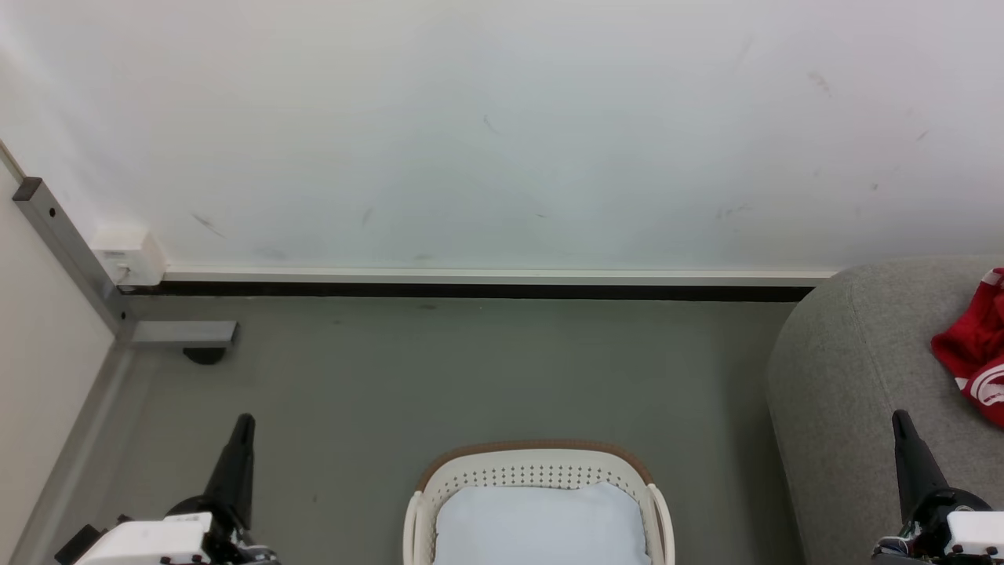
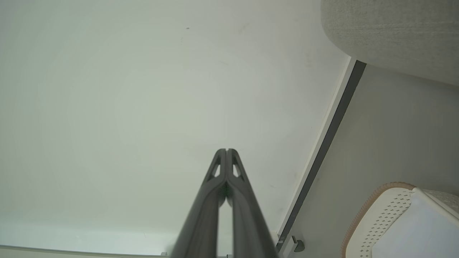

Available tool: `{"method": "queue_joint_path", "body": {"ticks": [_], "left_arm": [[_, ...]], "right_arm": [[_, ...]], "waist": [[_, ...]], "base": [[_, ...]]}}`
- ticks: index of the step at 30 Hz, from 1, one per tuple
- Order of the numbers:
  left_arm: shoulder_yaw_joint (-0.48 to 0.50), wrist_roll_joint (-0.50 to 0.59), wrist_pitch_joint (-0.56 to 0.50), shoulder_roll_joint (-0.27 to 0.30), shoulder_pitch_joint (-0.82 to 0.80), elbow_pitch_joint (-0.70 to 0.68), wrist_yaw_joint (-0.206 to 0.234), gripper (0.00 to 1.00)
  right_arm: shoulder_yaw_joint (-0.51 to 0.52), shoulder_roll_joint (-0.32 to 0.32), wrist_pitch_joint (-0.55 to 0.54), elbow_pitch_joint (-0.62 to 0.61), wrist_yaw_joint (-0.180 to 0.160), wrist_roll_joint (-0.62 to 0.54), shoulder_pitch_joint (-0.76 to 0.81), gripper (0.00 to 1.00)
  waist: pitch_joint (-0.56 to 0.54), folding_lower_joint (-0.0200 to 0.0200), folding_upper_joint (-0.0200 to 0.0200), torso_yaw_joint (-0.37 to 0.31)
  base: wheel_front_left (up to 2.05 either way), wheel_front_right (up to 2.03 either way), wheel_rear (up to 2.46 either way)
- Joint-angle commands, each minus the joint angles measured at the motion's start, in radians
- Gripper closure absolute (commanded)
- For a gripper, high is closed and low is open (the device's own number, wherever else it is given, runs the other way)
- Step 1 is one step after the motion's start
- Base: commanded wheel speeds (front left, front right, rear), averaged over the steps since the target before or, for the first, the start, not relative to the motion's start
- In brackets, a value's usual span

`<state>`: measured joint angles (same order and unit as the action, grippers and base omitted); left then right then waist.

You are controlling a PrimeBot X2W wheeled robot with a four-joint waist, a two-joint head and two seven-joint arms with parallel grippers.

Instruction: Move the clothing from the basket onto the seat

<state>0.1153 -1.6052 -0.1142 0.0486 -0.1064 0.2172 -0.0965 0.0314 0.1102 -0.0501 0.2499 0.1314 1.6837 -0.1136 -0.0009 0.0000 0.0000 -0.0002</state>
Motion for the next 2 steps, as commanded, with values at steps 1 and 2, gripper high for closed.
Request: {"method": "queue_joint_path", "body": {"ticks": [1, 2], "left_arm": [[0.003, -0.012, -0.004, 0.002, -0.009, -0.004, -0.005, 1.00], [0.003, -0.012, -0.004, 0.002, -0.009, -0.004, -0.005, 1.00]], "right_arm": [[-0.002, 0.008, 0.005, -0.002, -0.001, 0.006, -0.005, 1.00], [-0.002, 0.008, 0.005, -0.002, -0.001, 0.006, -0.005, 1.00]], "waist": [[0.000, 0.0000, 0.0000, 0.000], [0.000, 0.0000, 0.0000, 0.000]], "base": [[0.00, 0.00, 0.00], [0.00, 0.00, 0.00]]}}
